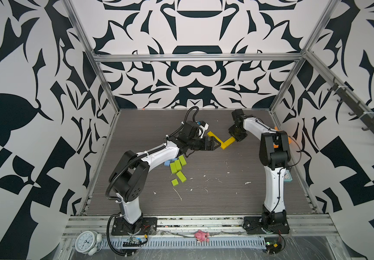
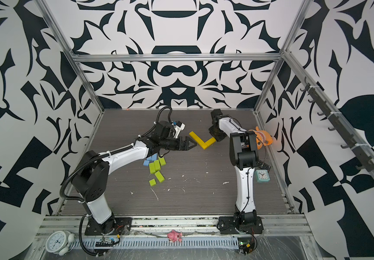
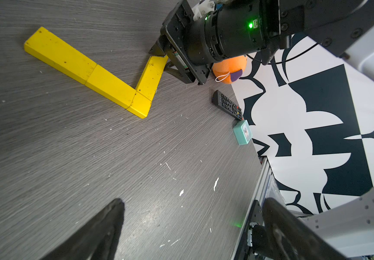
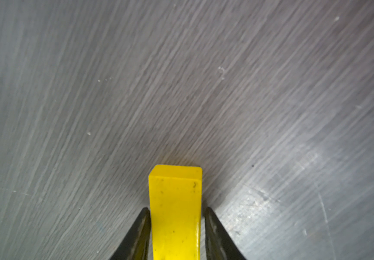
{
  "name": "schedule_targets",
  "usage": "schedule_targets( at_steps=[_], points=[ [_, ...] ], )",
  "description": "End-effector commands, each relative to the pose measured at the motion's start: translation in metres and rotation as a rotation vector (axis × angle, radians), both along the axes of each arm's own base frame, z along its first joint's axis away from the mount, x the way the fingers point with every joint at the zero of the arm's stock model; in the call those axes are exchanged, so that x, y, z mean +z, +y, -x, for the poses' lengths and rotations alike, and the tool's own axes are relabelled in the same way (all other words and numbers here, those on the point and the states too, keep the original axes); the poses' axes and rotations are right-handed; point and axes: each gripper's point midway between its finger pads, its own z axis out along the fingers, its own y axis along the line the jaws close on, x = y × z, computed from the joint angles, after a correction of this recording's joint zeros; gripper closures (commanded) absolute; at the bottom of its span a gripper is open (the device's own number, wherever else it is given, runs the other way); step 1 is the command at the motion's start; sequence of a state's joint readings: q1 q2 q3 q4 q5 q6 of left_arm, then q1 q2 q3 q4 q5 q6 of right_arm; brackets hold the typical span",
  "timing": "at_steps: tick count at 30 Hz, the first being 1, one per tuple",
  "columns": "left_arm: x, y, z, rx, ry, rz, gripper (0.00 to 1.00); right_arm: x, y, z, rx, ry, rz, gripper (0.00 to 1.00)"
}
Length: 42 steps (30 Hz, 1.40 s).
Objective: Assemble the letter v with building blocks
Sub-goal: Assemble the building block at the center of the board.
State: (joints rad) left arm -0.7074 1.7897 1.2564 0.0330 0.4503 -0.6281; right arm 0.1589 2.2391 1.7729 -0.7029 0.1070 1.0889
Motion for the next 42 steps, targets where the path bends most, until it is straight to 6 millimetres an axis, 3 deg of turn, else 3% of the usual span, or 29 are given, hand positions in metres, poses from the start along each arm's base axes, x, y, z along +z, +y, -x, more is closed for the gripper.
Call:
schedule_targets(
  at_steps=[1,18,20,23,25,29,34,38,42],
  points=[
    [0.006,-0.003,0.002,-0.021,-0.015,0.009,0.01,0.025,0.002,0.000,0.012,-0.039,-0.002,0.57],
    [0.003,-0.004,0.002,-0.026,-0.009,0.004,0.01,0.050,0.005,-0.012,0.071,-0.118,0.001,0.24],
    [0.001,-0.004,0.002,-0.026,-0.006,-0.002,0.01,0.058,0.006,-0.014,0.089,-0.136,0.004,0.19],
    [-0.004,-0.003,0.000,-0.019,-0.005,-0.023,0.01,0.077,0.005,-0.014,0.120,-0.174,0.018,0.01],
    [-0.009,0.002,-0.004,0.003,-0.015,-0.068,0.01,0.095,0.003,-0.012,0.150,-0.209,0.037,0.01],
    [-0.023,0.034,-0.025,0.138,-0.035,-0.248,0.01,0.138,0.007,-0.004,0.292,-0.309,0.069,0.01],
    [-0.043,0.100,-0.036,0.349,-0.035,-0.529,0.01,0.175,0.015,0.023,0.500,-0.372,0.105,0.01],
    [-0.055,0.151,-0.026,0.384,-0.028,-0.808,0.01,0.188,0.016,0.058,0.623,-0.374,0.142,0.01],
    [-0.063,0.171,-0.004,0.338,0.023,-0.905,0.01,0.193,0.033,0.089,0.766,-0.385,0.242,0.01]
  ],
)
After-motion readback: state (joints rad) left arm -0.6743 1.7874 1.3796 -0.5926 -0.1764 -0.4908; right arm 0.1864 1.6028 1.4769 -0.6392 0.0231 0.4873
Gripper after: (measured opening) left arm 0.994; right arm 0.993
